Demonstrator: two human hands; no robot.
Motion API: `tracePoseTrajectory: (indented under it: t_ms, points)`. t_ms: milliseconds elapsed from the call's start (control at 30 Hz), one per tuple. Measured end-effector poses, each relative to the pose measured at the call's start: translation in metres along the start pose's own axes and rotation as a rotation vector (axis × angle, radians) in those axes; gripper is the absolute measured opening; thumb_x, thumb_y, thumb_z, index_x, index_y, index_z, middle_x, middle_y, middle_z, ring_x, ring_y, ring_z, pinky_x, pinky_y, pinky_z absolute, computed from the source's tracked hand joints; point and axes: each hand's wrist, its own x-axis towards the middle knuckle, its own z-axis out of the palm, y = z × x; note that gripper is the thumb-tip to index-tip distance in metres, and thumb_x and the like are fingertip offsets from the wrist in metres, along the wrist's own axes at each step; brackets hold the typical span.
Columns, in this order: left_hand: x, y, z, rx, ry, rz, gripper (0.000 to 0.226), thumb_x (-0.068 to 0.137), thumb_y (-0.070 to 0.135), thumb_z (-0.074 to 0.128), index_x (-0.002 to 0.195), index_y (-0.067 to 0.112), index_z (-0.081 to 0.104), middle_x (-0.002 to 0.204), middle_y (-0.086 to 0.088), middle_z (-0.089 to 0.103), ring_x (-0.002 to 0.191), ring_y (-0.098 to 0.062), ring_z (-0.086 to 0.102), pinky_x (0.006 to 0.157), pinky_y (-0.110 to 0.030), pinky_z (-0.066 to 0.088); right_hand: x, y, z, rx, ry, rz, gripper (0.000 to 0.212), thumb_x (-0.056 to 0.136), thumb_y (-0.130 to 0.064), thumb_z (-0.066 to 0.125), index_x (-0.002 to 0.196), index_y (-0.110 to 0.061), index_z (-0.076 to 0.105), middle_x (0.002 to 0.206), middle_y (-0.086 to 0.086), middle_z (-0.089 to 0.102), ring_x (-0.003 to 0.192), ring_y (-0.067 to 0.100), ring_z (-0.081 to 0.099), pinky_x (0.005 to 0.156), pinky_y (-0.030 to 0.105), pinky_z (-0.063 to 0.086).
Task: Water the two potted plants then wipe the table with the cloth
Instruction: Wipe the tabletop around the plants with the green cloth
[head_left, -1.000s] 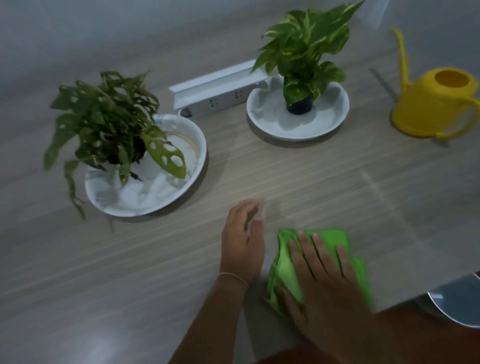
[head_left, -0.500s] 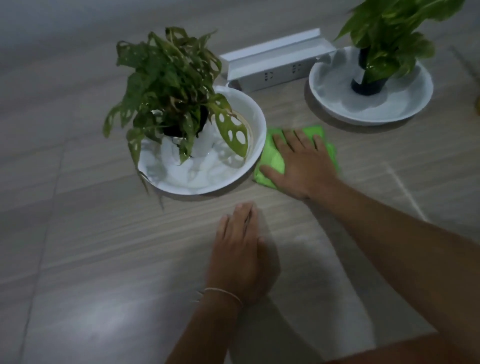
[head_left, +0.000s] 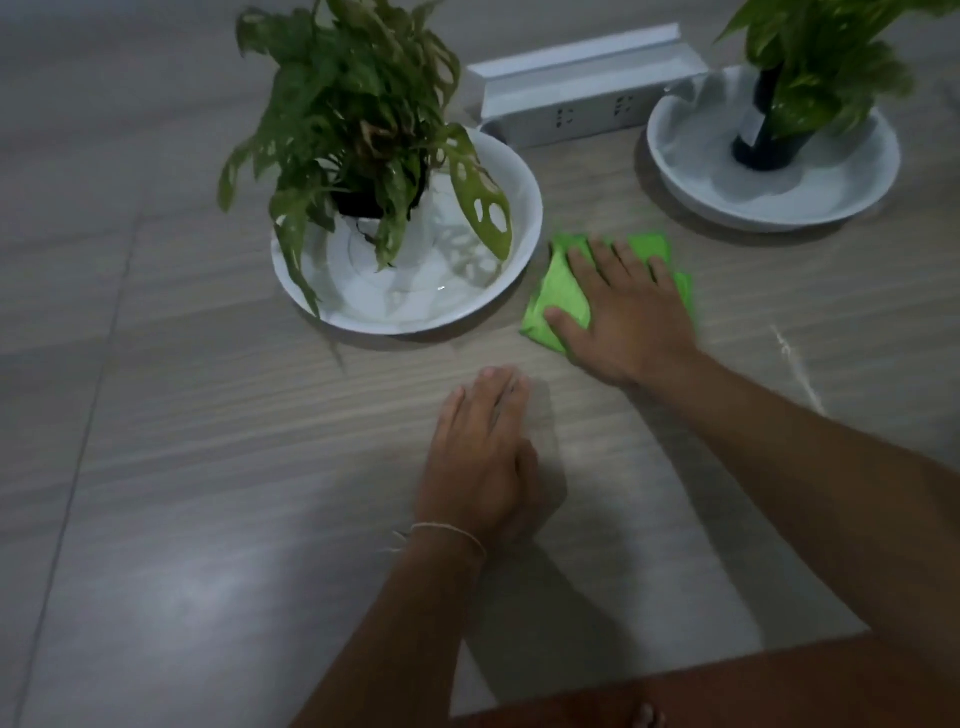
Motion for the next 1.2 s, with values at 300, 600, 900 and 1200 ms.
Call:
tracePoseTrajectory:
  t_ms: [300, 600, 900, 1200]
  points:
    - [-0.048, -0.032, -0.03, -0.302, 0.088, -0.211, 0.055, 0.096, 0.031, 0.033, 0.139, 0.003, 0.052, 0.144, -0.015, 0.052, 0.138, -0.028, 0.043, 0.119, -0.019, 0.018, -0.177, -0.06, 0.014, -0.082, -0.012, 0.064, 0.083, 0.095, -0.071, 0.022, 0.161, -0.021, 0.024, 0.17, 0.005, 0.018, 0.157, 0.027, 0.015, 0.125, 0.057, 0.013]
    - [-0.165, -0.18, -0.123, -0.009, 0.004, -0.217, 0.053, 0.099, 0.032, 0.039, 0.142, 0.003, 0.05, 0.147, -0.014, 0.049, 0.139, -0.028, 0.042, 0.118, -0.042, 0.032, -0.197, -0.208, 0.034, -0.034, -0.064, -0.014, 0.088, 0.092, -0.072, 0.026, 0.161, -0.019, 0.023, 0.17, 0.008, 0.015, 0.158, 0.029, 0.01, 0.124, 0.06, 0.008]
    - [-0.206, -0.257, -0.159, 0.123, 0.066, -0.309, 0.055, 0.098, 0.031, 0.038, 0.145, 0.002, 0.045, 0.153, -0.014, 0.042, 0.142, -0.028, 0.038, 0.116, -0.045, 0.034, -0.15, -0.356, 0.058, 0.021, -0.068, -0.286, 0.089, 0.088, -0.072, 0.032, 0.16, -0.02, 0.026, 0.169, 0.008, 0.019, 0.157, 0.03, 0.014, 0.124, 0.06, 0.006]
    - [-0.201, -0.25, -0.159, 0.148, 0.129, -0.377, 0.057, 0.09, 0.025, 0.047, 0.14, -0.002, 0.049, 0.149, -0.018, 0.045, 0.139, -0.032, 0.042, 0.115, -0.043, 0.035, -0.232, -0.311, 0.054, -0.013, -0.096, -0.331, 0.084, 0.089, -0.073, 0.039, 0.158, -0.025, 0.033, 0.168, 0.004, 0.023, 0.156, 0.028, 0.02, 0.121, 0.06, 0.021]
